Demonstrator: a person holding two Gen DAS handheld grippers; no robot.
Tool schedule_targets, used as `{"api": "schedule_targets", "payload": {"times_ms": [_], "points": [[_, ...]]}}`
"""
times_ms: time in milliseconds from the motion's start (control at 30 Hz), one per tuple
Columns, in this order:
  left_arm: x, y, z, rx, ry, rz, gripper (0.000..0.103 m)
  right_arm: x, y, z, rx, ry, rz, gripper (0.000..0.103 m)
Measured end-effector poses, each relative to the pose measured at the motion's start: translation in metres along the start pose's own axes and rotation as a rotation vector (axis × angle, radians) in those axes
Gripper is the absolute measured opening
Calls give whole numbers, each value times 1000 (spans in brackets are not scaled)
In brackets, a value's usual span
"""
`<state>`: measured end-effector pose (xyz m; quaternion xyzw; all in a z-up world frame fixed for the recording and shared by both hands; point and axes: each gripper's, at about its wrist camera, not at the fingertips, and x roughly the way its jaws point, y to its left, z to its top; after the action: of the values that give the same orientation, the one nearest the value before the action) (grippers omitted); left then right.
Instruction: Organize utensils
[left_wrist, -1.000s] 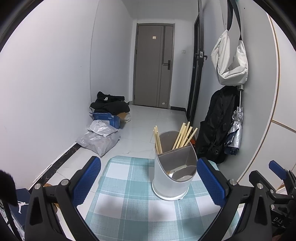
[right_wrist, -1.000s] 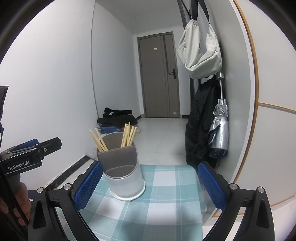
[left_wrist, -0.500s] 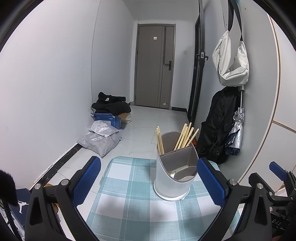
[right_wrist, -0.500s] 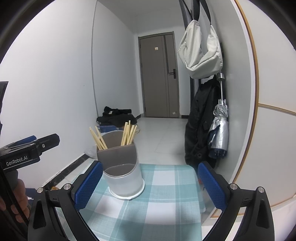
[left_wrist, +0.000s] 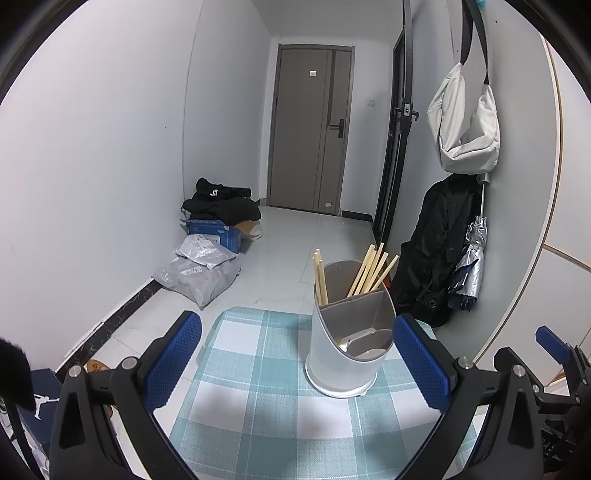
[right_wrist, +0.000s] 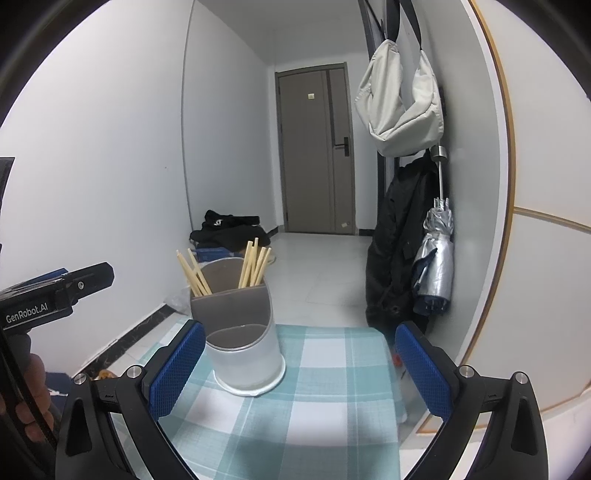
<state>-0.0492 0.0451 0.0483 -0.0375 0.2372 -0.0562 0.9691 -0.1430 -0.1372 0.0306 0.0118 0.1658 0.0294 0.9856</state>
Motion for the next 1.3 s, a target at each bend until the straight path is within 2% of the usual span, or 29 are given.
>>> {"api": "schedule_targets", "payload": {"times_ms": [1300], "points": [[2,-1,-2,7,9,18,102,1,3,-3,-8,18,-3,103]]}}
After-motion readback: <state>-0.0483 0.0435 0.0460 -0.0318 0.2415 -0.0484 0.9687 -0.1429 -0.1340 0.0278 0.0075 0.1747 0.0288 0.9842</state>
